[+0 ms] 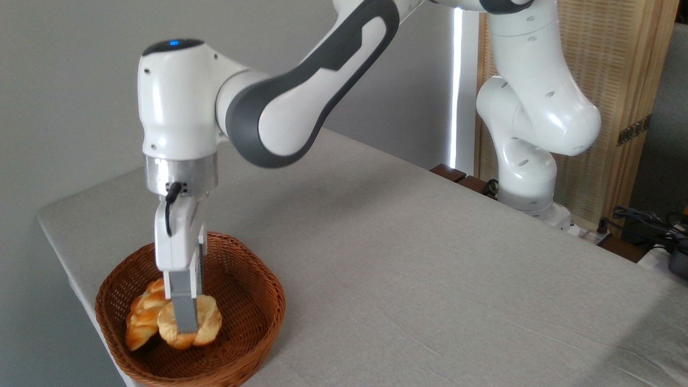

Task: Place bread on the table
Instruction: 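Lift the bun out of the basket and carry it beside the basket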

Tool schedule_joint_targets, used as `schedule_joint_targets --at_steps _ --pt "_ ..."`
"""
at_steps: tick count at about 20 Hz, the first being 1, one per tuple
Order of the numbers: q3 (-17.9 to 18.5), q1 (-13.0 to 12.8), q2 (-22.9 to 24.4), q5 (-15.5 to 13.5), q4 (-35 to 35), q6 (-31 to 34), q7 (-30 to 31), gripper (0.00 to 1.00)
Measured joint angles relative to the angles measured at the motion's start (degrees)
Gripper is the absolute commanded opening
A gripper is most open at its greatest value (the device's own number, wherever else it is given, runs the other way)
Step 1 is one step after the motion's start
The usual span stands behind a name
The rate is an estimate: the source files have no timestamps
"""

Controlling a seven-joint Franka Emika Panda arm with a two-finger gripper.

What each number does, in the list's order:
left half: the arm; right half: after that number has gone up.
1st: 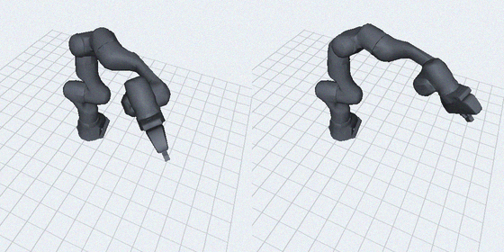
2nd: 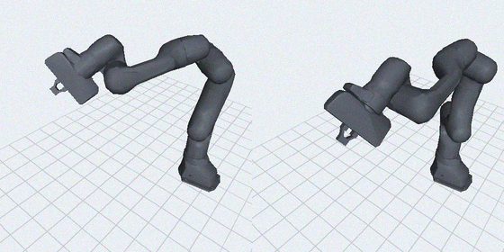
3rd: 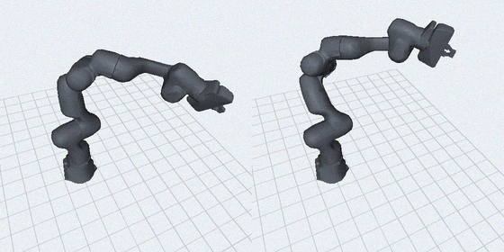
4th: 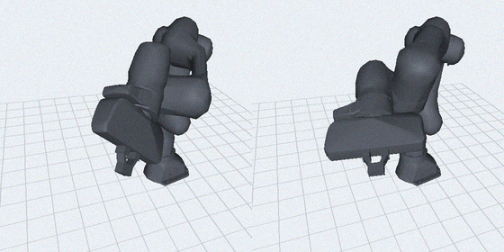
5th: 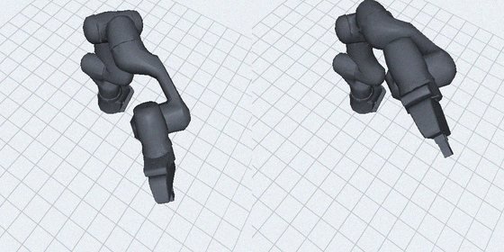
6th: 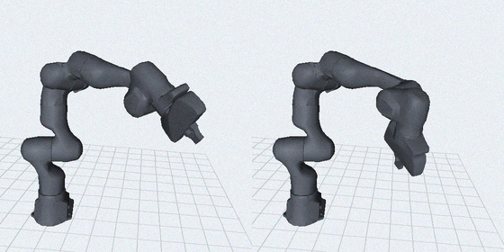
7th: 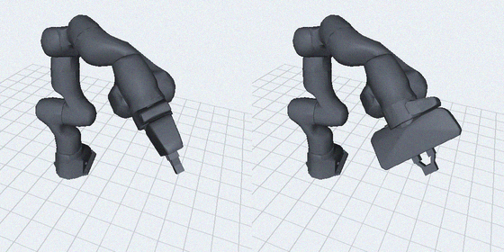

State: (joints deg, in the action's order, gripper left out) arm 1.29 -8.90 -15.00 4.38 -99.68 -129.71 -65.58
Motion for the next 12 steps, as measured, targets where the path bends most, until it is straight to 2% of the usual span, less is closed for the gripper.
schedule_joint_targets --at_steps 4,9,12 --pt "-0.1 0.1 5.6 -0.6 0.1 8.5 5.0 0.54" --pt "-0.2 0.1 13.2 -4.7 -0.3 21.0 14.4 0.55" --pt "-0.8 -0.6 16.3 -6.5 -3.0 23.9 22.3 0.56"
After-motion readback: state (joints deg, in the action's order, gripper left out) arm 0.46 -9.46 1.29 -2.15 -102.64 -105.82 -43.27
